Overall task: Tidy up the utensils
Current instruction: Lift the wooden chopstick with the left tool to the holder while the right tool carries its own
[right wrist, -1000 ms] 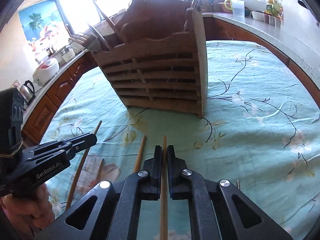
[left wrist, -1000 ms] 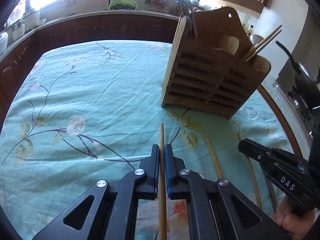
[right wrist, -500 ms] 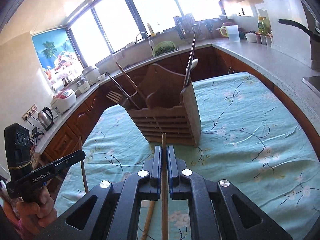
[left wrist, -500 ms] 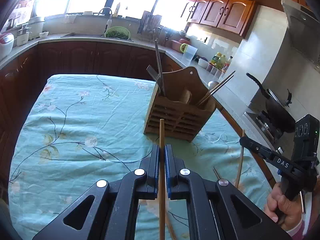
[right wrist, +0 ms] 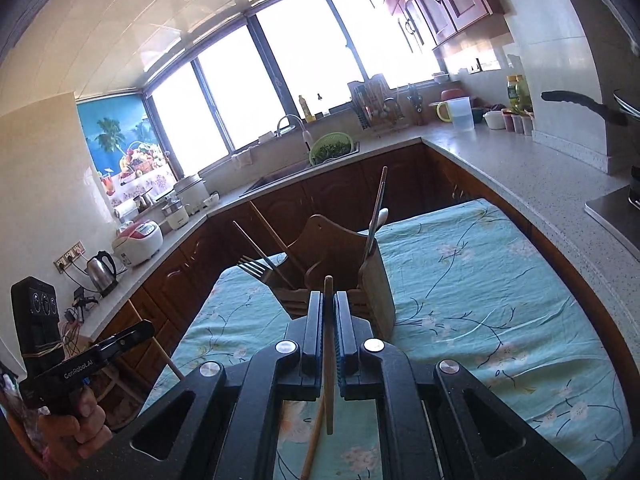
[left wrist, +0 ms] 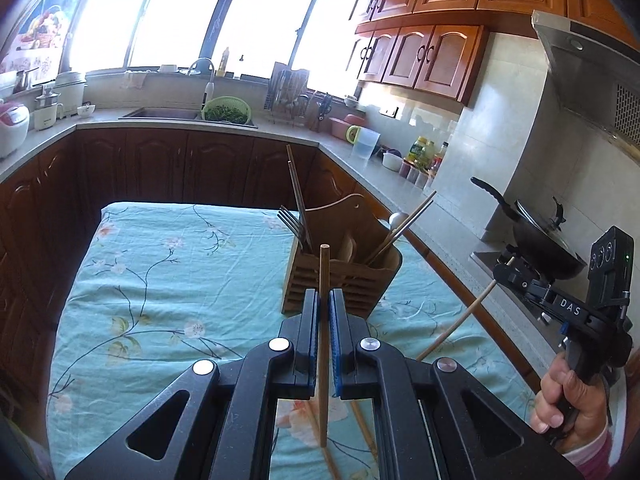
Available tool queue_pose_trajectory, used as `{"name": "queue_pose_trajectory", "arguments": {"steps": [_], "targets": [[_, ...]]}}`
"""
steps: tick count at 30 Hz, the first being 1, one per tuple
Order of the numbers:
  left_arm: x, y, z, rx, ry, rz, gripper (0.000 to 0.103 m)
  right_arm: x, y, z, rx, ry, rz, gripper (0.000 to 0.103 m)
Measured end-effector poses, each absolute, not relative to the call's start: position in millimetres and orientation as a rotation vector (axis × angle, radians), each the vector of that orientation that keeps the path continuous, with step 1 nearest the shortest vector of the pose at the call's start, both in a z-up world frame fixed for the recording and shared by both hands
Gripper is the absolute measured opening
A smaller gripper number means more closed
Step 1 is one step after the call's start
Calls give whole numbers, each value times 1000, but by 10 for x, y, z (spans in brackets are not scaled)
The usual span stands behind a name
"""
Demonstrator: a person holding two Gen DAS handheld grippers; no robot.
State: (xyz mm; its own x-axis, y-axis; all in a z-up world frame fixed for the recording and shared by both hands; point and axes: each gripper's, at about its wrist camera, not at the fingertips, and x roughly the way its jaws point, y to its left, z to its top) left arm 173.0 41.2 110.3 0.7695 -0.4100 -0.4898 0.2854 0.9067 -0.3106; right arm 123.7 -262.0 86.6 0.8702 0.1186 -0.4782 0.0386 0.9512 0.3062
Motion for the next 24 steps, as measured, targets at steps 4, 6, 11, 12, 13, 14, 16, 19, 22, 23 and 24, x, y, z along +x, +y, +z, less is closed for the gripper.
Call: {"name": "queue_pose_trajectory", "arguments": {"steps": [4,6,11,12,13,14,16,19,22,23,24], "targets": [[1745,425,1133,-230,573,-374,4,1246,-2627,900,311,507,43,5],[1770,428,1150,-234,567,-375,4,1259,-2627,908,310,504,43,5],[1810,418,1184,-242,548,-373,4,1270,-2635,916,308,496,40,5],[1824,417,1193,-244,544,-372,4,1278,-2639,922,310,492,39,5],[1834,410,1194,-246,538,-372,4,1288,-2652,932,312,488,38,5],[1850,400,1208,-245,533,-371,4,1296,-2658,948,311,482,35,5],[1886,388,1242,-243,520,-371,4,1308,-2669,997,312,466,31,5],[1952,354,1354,-237,480,-373,4,1380,-2692,1128,305,437,32,5],[2057,301,1483,-229,433,-373,4,1484,-2716,1305,293,393,24,5],[2104,281,1533,-229,419,-371,4,1521,-2724,1368,290,377,21,5],[2151,265,1574,-232,402,-368,4,1557,-2736,1427,287,359,15,5]]}}
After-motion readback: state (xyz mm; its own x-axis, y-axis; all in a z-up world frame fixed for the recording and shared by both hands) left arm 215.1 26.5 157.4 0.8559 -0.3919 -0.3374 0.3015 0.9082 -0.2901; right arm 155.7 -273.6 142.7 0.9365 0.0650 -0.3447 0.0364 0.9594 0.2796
